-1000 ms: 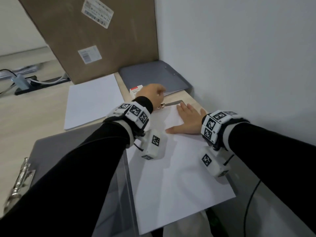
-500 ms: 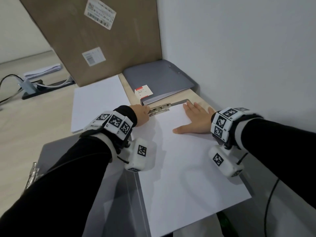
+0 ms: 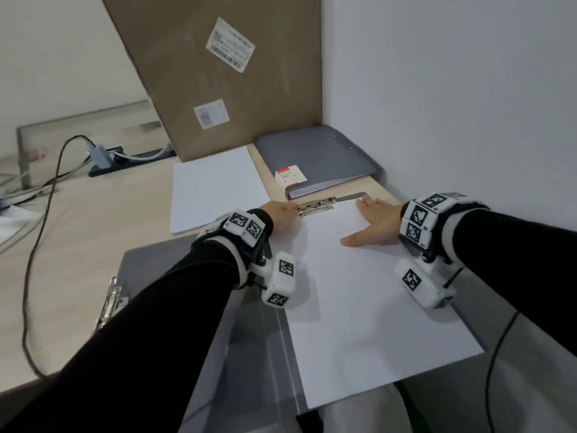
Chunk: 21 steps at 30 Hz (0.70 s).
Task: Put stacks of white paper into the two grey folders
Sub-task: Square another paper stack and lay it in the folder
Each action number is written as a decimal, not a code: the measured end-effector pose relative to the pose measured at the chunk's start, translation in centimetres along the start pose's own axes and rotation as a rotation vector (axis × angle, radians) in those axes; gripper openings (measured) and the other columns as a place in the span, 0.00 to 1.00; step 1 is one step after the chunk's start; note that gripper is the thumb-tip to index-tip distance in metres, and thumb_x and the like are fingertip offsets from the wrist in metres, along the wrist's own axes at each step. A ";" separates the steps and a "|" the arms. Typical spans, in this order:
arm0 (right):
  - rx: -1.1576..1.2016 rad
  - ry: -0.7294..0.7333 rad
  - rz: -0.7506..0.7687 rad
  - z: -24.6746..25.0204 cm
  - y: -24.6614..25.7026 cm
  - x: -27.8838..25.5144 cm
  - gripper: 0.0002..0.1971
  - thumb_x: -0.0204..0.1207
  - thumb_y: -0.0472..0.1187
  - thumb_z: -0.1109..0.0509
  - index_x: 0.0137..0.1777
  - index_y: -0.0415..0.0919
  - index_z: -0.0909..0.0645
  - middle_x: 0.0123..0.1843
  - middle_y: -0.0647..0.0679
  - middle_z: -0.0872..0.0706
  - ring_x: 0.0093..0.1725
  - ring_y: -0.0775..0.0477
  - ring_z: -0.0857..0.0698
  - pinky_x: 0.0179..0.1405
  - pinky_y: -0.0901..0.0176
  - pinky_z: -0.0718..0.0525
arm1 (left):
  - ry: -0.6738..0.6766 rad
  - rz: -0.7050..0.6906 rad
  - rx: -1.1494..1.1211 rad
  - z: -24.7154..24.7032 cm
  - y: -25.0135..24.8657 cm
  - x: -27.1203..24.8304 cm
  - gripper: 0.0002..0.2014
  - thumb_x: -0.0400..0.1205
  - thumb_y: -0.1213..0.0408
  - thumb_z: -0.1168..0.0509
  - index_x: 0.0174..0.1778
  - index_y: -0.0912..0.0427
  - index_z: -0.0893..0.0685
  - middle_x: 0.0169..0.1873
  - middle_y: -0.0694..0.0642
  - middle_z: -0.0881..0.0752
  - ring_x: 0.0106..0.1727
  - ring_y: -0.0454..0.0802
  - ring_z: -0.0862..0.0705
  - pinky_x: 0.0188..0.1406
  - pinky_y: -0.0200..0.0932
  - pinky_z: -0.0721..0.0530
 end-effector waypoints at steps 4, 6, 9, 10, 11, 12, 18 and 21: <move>-0.003 -0.052 -0.034 1.0 0.2 0.2 0.52 0.71 0.75 0.46 0.85 0.41 0.56 0.87 0.47 0.56 0.86 0.39 0.58 0.84 0.46 0.57 | -0.136 -0.095 -0.163 2.1 0.4 -0.3 0.18 0.84 0.63 0.42 0.69 0.60 0.20 0.71 0.57 0.21 0.72 0.55 0.23 0.73 0.42 0.29; 0.075 -0.141 -0.016 2.1 0.8 -0.1 0.46 0.75 0.69 0.44 0.84 0.37 0.49 0.86 0.42 0.48 0.85 0.41 0.50 0.84 0.51 0.53 | -0.229 -0.092 -0.210 4.3 1.8 -0.4 0.18 0.83 0.67 0.42 0.67 0.59 0.18 0.70 0.56 0.20 0.71 0.54 0.23 0.74 0.43 0.28; 0.314 -0.271 0.023 4.7 2.6 -1.5 0.34 0.78 0.54 0.34 0.80 0.38 0.36 0.82 0.43 0.35 0.81 0.43 0.35 0.77 0.57 0.39 | -0.325 -0.031 -0.245 7.6 5.7 -0.5 0.17 0.82 0.69 0.42 0.66 0.59 0.17 0.68 0.56 0.18 0.69 0.56 0.21 0.72 0.44 0.26; 0.359 -0.319 0.061 5.7 3.9 -1.9 0.29 0.77 0.50 0.32 0.77 0.40 0.30 0.79 0.44 0.29 0.77 0.44 0.29 0.74 0.57 0.34 | -0.352 0.006 -0.257 8.7 7.4 -0.5 0.18 0.81 0.69 0.42 0.66 0.59 0.18 0.67 0.57 0.18 0.68 0.57 0.21 0.72 0.45 0.25; 0.386 -0.362 0.101 6.5 5.4 -2.1 0.24 0.77 0.47 0.31 0.72 0.41 0.25 0.74 0.45 0.23 0.73 0.44 0.25 0.71 0.55 0.30 | -0.375 0.045 -0.267 9.7 9.1 -0.3 0.18 0.81 0.68 0.41 0.66 0.60 0.18 0.67 0.59 0.18 0.68 0.58 0.20 0.72 0.46 0.25; 0.409 -0.389 0.150 7.1 7.3 -2.1 0.20 0.76 0.45 0.31 0.68 0.42 0.21 0.70 0.45 0.19 0.69 0.44 0.22 0.69 0.54 0.26 | -0.393 0.093 -0.273 10.6 10.8 -0.1 0.18 0.81 0.68 0.41 0.67 0.60 0.19 0.67 0.60 0.18 0.68 0.59 0.20 0.72 0.47 0.25; 0.479 -0.213 0.237 6.3 18.6 2.5 0.26 0.77 0.44 0.32 0.74 0.41 0.28 0.74 0.45 0.25 0.73 0.44 0.25 0.69 0.55 0.29 | -0.361 0.334 -0.264 12.0 17.2 1.6 0.25 0.82 0.64 0.41 0.76 0.64 0.31 0.75 0.63 0.27 0.74 0.62 0.27 0.75 0.49 0.30; 0.520 -0.162 0.154 5.9 20.4 5.5 0.31 0.77 0.41 0.34 0.80 0.40 0.37 0.76 0.43 0.28 0.73 0.42 0.26 0.60 0.59 0.29 | -0.361 0.398 -0.259 12.3 18.7 2.8 0.29 0.82 0.61 0.41 0.79 0.64 0.38 0.76 0.64 0.29 0.75 0.63 0.28 0.74 0.51 0.29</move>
Point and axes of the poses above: each hand's wrist, its own x-axis towards the middle knuckle, its own z-axis out of the back of the hand, y = z × x, the point moved 6 cm from there along x, towards the middle knuckle
